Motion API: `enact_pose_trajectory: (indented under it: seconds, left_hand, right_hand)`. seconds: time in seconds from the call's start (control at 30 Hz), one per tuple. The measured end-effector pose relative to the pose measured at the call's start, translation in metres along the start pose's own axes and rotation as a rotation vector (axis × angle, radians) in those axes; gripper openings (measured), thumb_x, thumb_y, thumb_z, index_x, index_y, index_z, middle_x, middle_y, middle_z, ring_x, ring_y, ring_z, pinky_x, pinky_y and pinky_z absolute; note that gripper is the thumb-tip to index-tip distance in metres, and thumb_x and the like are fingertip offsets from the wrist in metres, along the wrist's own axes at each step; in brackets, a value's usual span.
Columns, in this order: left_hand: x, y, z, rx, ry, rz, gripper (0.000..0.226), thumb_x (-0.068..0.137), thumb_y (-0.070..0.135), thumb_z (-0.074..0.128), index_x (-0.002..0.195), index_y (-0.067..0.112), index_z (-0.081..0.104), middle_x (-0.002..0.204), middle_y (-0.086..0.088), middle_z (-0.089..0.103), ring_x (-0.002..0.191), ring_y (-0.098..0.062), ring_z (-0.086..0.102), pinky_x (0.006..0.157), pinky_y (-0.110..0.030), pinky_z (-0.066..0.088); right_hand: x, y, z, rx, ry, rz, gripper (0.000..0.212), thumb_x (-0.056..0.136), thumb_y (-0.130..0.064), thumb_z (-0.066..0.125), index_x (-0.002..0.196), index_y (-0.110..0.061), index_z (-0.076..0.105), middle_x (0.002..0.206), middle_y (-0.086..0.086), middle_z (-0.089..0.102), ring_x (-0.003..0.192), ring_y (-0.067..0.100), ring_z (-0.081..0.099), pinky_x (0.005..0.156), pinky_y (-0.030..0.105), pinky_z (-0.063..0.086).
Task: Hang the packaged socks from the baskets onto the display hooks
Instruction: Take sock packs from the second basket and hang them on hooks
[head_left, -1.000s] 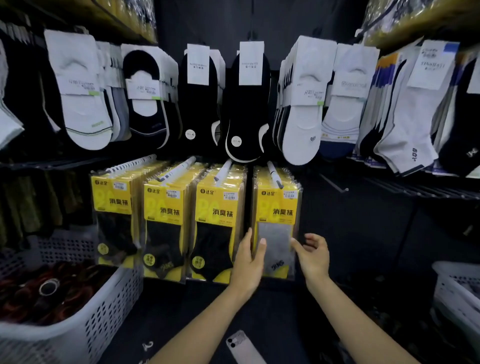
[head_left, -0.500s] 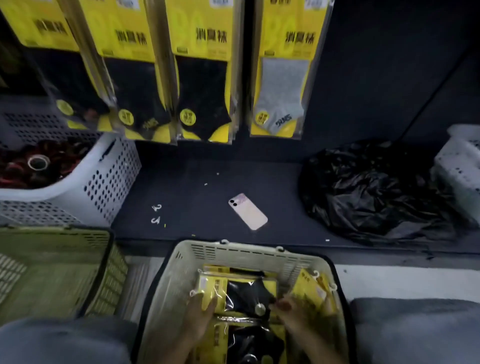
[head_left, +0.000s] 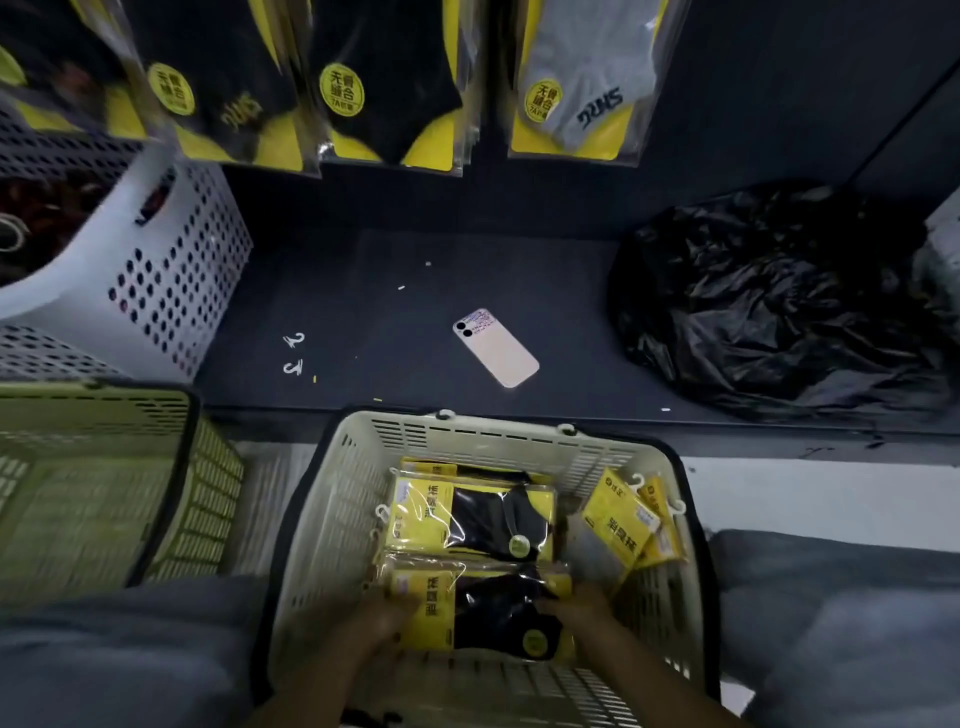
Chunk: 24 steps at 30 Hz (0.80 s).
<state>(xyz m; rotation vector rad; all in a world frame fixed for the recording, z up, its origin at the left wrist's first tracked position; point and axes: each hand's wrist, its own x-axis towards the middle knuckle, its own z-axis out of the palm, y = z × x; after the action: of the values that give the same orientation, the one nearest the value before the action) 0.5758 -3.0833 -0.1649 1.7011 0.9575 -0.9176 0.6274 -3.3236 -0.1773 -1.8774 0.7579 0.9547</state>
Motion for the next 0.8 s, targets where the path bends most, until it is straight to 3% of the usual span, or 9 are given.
enact_pose_trajectory:
  seconds: [0.1, 0.2, 0.3, 0.5, 0.57, 0.6, 0.67, 0.73, 0.8]
  left_hand:
    - [0.002, 0.002, -0.002, -0.091, -0.007, -0.050, 0.053, 0.100, 0.033, 0.043, 0.143, 0.005, 0.034, 0.149, -0.016, 0.036, 0.133, -0.030, 0.040, 0.102, -0.035, 0.037]
    - [-0.007, 0.011, -0.001, -0.151, -0.018, -0.094, 0.061, 0.098, 0.044, 0.043, 0.146, 0.010, 0.030, 0.152, -0.014, 0.031, 0.137, -0.030, 0.035, 0.104, -0.036, 0.034]
    - [-0.017, 0.025, 0.002, -0.225, 0.055, -0.110, 0.075, 0.091, 0.056, 0.047, 0.148, 0.012, 0.026, 0.153, -0.015, 0.029, 0.137, -0.033, 0.033, 0.108, -0.043, 0.032]
    - [-0.064, 0.102, -0.020, -0.548, 0.231, 0.201, 0.061, 0.078, 0.045, 0.072, 0.128, 0.020, 0.047, 0.144, -0.012, 0.043, 0.110, -0.025, 0.056, 0.085, -0.037, 0.047]
    - [-0.087, 0.129, -0.035, -0.656, 0.350, 0.371, 0.061, 0.075, 0.035, 0.078, 0.123, 0.026, 0.043, 0.145, -0.010, 0.041, 0.102, -0.015, 0.058, 0.085, -0.031, 0.046]
    - [-0.096, 0.142, -0.043, -0.690, 0.355, 0.398, 0.084, 0.072, 0.037, 0.080, 0.139, 0.025, 0.031, 0.148, -0.009, 0.036, 0.113, -0.020, 0.055, 0.094, -0.036, 0.045]
    - [-0.119, 0.164, -0.058, -0.873, 0.234, 0.395, 0.104, 0.064, 0.043, 0.081, 0.147, 0.028, 0.020, 0.138, -0.008, 0.044, 0.118, -0.025, 0.051, 0.097, -0.043, 0.044]
    - [-0.142, 0.186, -0.066, -1.096, -0.063, 0.506, 0.084, 0.064, 0.041, 0.076, 0.137, 0.021, 0.039, 0.110, -0.004, 0.060, 0.100, -0.019, 0.059, 0.083, -0.036, 0.049]
    - [-0.162, 0.206, -0.068, -1.167, -0.201, 0.661, 0.062, 0.073, 0.039, 0.066, 0.130, 0.020, 0.049, 0.110, -0.004, 0.069, 0.101, -0.017, 0.066, 0.082, -0.031, 0.049]
  right_hand:
    - [-0.015, -0.017, -0.008, 0.151, -0.119, -0.044, 0.020, 0.072, -0.004, 0.079, 0.090, -0.004, 0.071, 0.087, 0.009, 0.070, 0.085, 0.023, 0.065, 0.066, 0.025, 0.050]
    - [-0.036, -0.043, -0.016, 0.090, -0.299, -0.069, 0.039, 0.072, -0.033, 0.079, 0.106, -0.020, 0.065, 0.105, -0.004, 0.066, 0.106, 0.018, 0.058, 0.088, 0.030, 0.045]
    - [-0.060, -0.074, -0.025, 0.076, -0.287, -0.075, 0.062, 0.071, -0.045, 0.077, 0.123, -0.022, 0.054, 0.121, -0.002, 0.053, 0.117, 0.021, 0.048, 0.097, 0.036, 0.034]
    - [-0.106, -0.143, -0.075, 0.302, -0.223, -0.329, 0.007, 0.065, -0.035, 0.081, 0.071, -0.036, 0.077, 0.082, -0.020, 0.073, 0.069, -0.007, 0.066, 0.076, 0.031, 0.043]
    - [-0.116, -0.161, -0.090, 0.429, -0.233, -0.378, 0.037, 0.057, -0.042, 0.085, 0.092, -0.033, 0.075, 0.096, -0.017, 0.072, 0.089, 0.000, 0.066, 0.076, 0.035, 0.047]
    - [-0.120, -0.169, -0.096, 0.495, -0.246, -0.399, 0.053, 0.051, -0.046, 0.087, 0.100, -0.031, 0.073, 0.104, -0.012, 0.071, 0.099, 0.007, 0.064, 0.080, 0.038, 0.049]
    - [-0.126, -0.185, -0.103, 0.626, -0.316, -0.462, 0.066, 0.045, -0.048, 0.088, 0.106, -0.028, 0.073, 0.112, -0.004, 0.071, 0.109, 0.018, 0.063, 0.094, 0.041, 0.048]
    - [-0.133, -0.199, -0.103, 0.744, -0.438, -0.515, 0.068, 0.050, -0.045, 0.088, 0.112, -0.023, 0.071, 0.115, 0.003, 0.070, 0.110, 0.024, 0.065, 0.095, 0.041, 0.049]
    - [-0.139, -0.208, -0.100, 0.798, -0.547, -0.571, 0.061, 0.056, -0.045, 0.087, 0.110, -0.024, 0.072, 0.118, 0.005, 0.069, 0.109, 0.024, 0.066, 0.088, 0.038, 0.054]
